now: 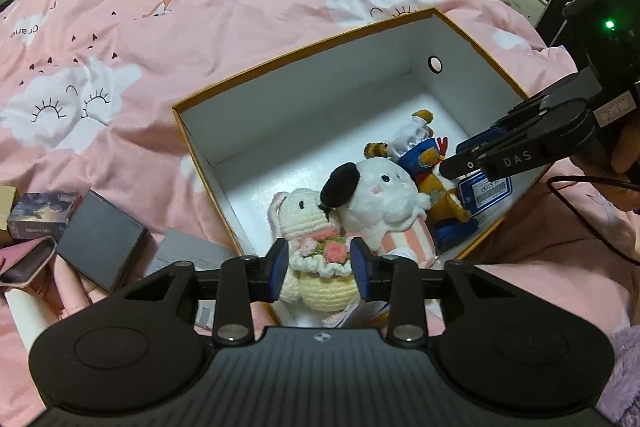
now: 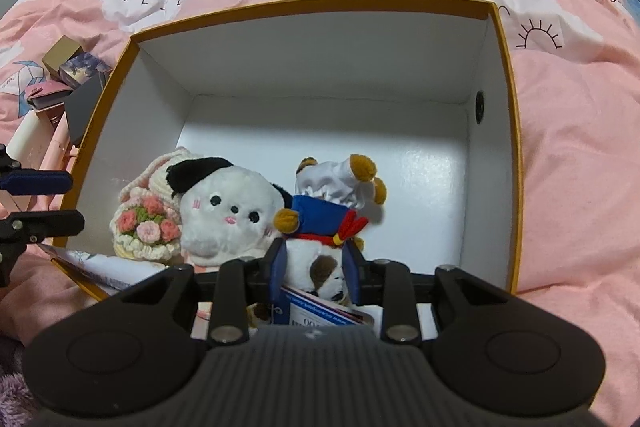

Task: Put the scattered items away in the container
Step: 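Carry the lotion tube and Donald Duck plush into the box with both tools, then release both items in the box and withdraw both tools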

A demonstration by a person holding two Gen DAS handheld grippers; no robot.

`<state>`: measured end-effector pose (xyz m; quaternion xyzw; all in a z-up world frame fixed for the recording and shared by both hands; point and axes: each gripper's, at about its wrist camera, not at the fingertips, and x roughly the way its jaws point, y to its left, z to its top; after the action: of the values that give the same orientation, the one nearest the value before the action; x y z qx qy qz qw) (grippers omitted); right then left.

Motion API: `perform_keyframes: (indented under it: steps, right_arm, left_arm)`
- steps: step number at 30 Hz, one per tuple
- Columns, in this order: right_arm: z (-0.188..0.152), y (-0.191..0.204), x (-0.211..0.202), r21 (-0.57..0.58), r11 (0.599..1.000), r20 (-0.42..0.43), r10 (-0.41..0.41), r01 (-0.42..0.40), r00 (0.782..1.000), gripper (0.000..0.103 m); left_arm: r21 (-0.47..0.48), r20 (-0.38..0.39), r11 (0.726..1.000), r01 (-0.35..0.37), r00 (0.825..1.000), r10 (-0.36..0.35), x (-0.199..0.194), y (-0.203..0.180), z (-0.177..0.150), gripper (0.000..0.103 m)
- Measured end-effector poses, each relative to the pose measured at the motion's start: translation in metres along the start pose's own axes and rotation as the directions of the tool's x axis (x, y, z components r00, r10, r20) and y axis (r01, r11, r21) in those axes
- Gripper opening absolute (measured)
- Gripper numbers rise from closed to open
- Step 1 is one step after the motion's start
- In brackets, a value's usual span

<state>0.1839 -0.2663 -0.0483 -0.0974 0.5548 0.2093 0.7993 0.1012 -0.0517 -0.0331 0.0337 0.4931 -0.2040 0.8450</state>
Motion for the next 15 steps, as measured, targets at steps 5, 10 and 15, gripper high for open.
perform_keyframes:
  steps: [5, 10, 15]
  right_arm:
    - [-0.0003, -0.0002, 0.0061, 0.022, 0.999, -0.018, 0.049, -0.049, 0.999, 0.024]
    - [-0.0027, 0.0018, 0.0081, 0.008, 0.997, -0.028, 0.079, -0.079, 0.996, 0.022]
    - [-0.0033, 0.0026, 0.0073, -0.012, 0.998, -0.021, 0.069, -0.069, 0.997, 0.022]
  left_arm:
    - [0.018, -0.032, 1.000, 0.002, 0.999, -0.001, 0.0063, -0.0059, -0.0034, 0.030]
    - [0.009, -0.040, 1.000, 0.001, 0.999, 0.000, 0.0092, -0.0047, -0.0052, 0.030]
    - [-0.002, -0.018, 1.000, -0.005, 1.000, 0.005, 0.0056, -0.0035, -0.0046, 0.030]
